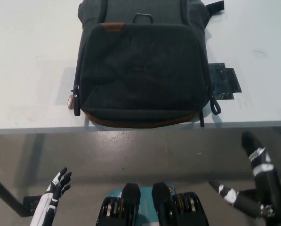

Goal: A bag is kept in the middle of the table with its flap loosely closed and the robot uses its right hand to adjust it and opens it

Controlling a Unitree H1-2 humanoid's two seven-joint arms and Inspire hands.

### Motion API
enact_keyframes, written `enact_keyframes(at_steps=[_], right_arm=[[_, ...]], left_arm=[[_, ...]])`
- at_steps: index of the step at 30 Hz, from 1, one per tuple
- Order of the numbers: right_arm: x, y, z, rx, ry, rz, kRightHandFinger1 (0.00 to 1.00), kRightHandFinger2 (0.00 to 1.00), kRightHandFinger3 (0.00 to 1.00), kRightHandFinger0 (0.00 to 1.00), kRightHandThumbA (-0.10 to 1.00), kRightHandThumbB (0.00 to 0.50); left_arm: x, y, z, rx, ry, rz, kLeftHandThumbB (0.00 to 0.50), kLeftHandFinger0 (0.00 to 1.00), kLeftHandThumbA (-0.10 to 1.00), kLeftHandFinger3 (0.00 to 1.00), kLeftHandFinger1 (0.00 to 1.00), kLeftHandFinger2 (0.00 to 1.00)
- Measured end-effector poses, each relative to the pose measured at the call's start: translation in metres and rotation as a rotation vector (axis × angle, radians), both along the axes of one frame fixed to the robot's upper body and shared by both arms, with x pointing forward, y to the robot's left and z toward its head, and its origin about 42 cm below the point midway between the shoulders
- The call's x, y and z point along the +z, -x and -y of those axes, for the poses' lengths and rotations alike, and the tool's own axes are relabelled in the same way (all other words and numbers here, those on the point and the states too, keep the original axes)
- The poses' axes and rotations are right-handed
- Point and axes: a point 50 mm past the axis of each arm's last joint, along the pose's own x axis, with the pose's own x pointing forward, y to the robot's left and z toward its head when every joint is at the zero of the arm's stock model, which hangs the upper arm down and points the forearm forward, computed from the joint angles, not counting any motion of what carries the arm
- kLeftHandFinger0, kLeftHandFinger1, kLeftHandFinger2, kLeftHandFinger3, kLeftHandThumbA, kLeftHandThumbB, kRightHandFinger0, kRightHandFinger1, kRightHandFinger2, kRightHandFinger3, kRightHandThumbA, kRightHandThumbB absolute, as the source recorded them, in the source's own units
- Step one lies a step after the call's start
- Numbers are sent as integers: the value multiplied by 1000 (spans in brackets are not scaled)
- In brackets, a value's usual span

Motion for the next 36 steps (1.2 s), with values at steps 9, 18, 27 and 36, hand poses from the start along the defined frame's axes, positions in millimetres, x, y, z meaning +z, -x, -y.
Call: enact_keyframes(at_steps=[9, 18, 27, 36], right_arm=[[78, -68, 3, 29, 17, 186, 1000, 1000, 1000, 1000, 981, 268], [135, -129, 1, 90, -33, 150, 1000, 1000, 1000, 1000, 1000, 193], [158, -201, -8, 160, -25, -9, 1000, 1000, 1000, 1000, 1000, 278], [139, -240, -17, 207, -2, -163, 1000, 1000, 1000, 1000, 1000, 227]], left_arm=[[9, 0, 2, -23, 28, 31, 500, 1000, 1000, 1000, 1000, 1000], [8, 2, 1, -27, 34, 24, 500, 1000, 1000, 1000, 1000, 1000], [5, 5, 1, -29, 35, 12, 500, 1000, 1000, 1000, 1000, 1000], [2, 5, 1, -34, 31, 5, 500, 1000, 1000, 1000, 1000, 1000]])
